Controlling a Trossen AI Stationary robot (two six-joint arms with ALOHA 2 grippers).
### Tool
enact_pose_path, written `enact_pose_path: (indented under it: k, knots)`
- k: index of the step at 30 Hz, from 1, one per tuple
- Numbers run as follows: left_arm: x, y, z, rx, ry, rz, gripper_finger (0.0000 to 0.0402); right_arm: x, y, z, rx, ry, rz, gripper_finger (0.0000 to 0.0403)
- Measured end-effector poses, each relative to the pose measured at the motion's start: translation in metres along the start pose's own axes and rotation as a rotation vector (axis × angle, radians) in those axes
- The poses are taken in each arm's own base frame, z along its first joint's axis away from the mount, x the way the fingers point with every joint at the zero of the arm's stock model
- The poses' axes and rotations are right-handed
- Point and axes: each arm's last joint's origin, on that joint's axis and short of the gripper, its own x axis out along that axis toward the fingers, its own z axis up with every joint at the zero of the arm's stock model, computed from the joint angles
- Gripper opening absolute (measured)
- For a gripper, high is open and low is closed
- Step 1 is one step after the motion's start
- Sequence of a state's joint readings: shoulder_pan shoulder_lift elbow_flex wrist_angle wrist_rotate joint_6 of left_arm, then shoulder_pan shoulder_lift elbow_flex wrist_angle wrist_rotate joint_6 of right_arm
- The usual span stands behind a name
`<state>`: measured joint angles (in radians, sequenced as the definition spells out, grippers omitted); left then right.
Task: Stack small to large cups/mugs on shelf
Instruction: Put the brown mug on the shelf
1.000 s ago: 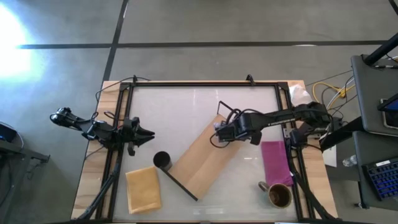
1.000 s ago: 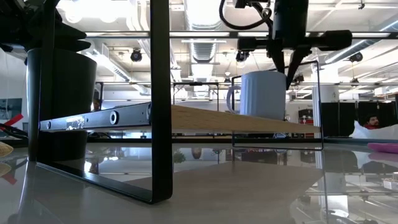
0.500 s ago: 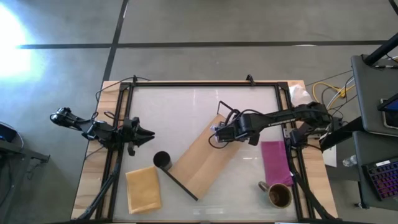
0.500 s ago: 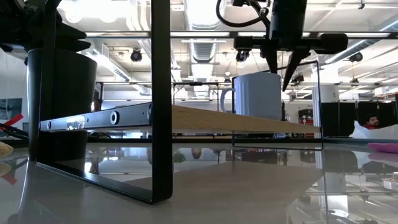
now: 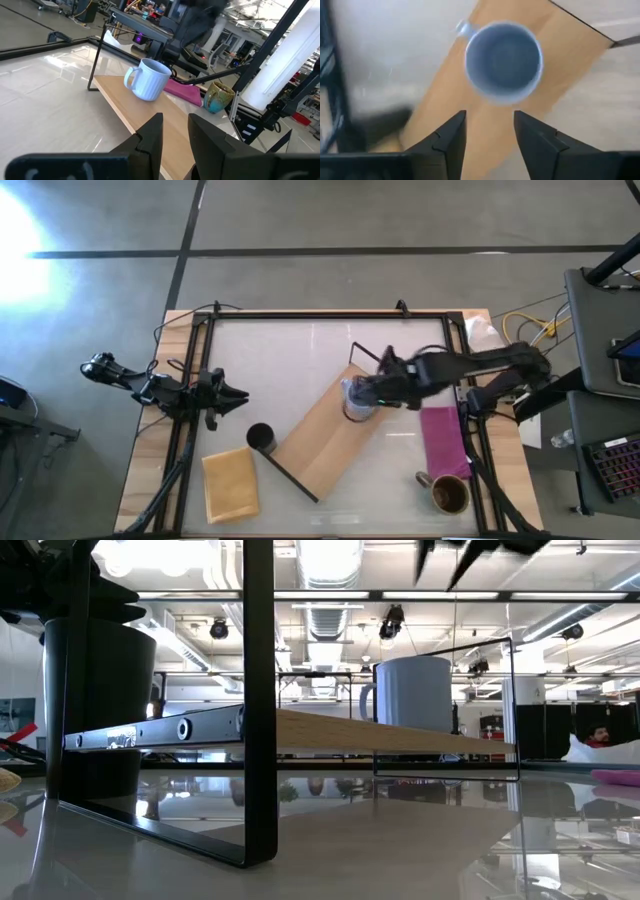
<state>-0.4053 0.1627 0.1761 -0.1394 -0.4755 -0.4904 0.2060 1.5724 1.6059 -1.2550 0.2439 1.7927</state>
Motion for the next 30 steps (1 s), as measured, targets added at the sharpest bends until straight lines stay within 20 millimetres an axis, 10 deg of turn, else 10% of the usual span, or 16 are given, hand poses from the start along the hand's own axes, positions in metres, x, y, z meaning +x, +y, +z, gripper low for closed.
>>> enact_pose_path:
  k: [9,19,30]
  knots:
    - [0.0,0.0,0.0,0.0,0.0,0.001,0.0077,-0.062,-0.055,-0.055,-0.261,0.171,-0.143,0.0164]
    - [0.0,0.0,0.0,-0.001,-0.002,0.0,0.0077,-0.049,-0.141,-0.132,-0.44,0.265,-0.457,0.0164]
    - [0.0,0.0,0.0,0.0,0.0,0.001,0.0077,-0.04,-0.194,-0.147,-0.603,0.158,-0.495,0.0164]
